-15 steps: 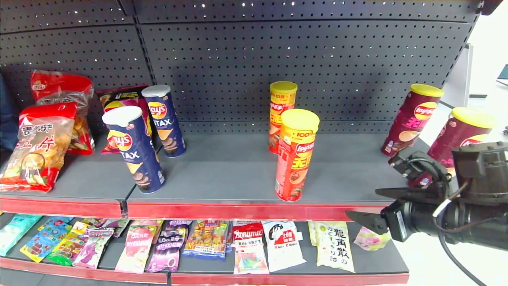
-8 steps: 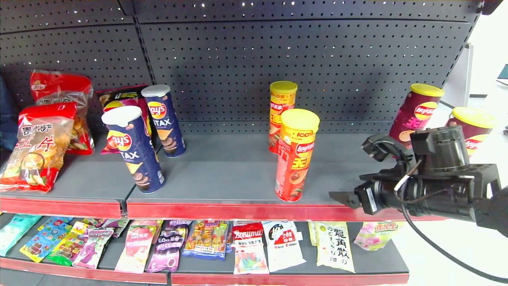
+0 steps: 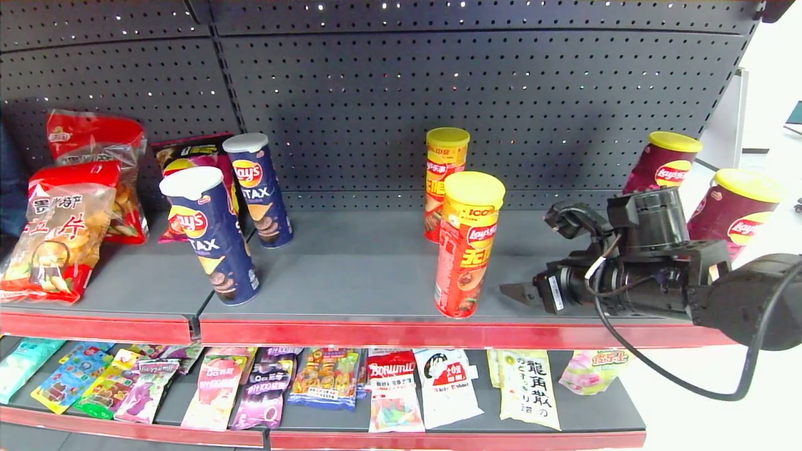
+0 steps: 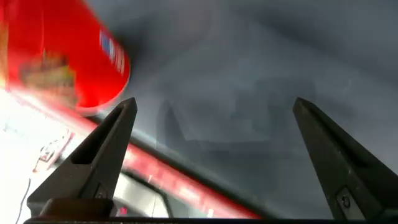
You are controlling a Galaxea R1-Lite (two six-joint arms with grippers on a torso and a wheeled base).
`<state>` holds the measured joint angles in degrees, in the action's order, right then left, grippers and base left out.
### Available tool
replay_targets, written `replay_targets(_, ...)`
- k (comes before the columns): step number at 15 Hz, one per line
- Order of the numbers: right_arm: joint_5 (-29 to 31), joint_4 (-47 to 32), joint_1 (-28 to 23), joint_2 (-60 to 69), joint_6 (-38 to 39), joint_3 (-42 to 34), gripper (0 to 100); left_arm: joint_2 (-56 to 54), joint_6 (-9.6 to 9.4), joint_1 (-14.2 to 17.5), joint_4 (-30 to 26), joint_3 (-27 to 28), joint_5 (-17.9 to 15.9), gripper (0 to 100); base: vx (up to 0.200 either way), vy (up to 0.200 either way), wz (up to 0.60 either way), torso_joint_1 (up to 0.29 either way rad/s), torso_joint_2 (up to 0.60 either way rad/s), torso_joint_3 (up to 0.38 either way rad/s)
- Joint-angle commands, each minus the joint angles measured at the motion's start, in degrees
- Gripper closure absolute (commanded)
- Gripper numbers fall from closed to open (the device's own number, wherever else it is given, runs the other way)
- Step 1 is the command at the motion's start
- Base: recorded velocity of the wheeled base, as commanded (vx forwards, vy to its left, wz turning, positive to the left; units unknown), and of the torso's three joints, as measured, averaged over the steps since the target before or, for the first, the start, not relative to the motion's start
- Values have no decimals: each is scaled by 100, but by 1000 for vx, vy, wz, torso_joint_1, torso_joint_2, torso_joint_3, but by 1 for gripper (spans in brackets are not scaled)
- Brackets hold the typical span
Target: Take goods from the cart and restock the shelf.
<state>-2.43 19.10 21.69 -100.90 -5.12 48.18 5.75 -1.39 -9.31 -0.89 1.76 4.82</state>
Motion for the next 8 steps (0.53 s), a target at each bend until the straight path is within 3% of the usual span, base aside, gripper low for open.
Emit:
replay_targets(1, 58, 182, 2, -263, -7, 16, 0, 13, -2, 0, 1, 0, 2, 0, 0, 0, 0, 0, 0, 0)
replay_targets(8, 76, 199, 64, -615, -7, 350, 0, 13, -2, 0, 1, 0, 2, 0, 0, 0, 0, 0, 0, 0)
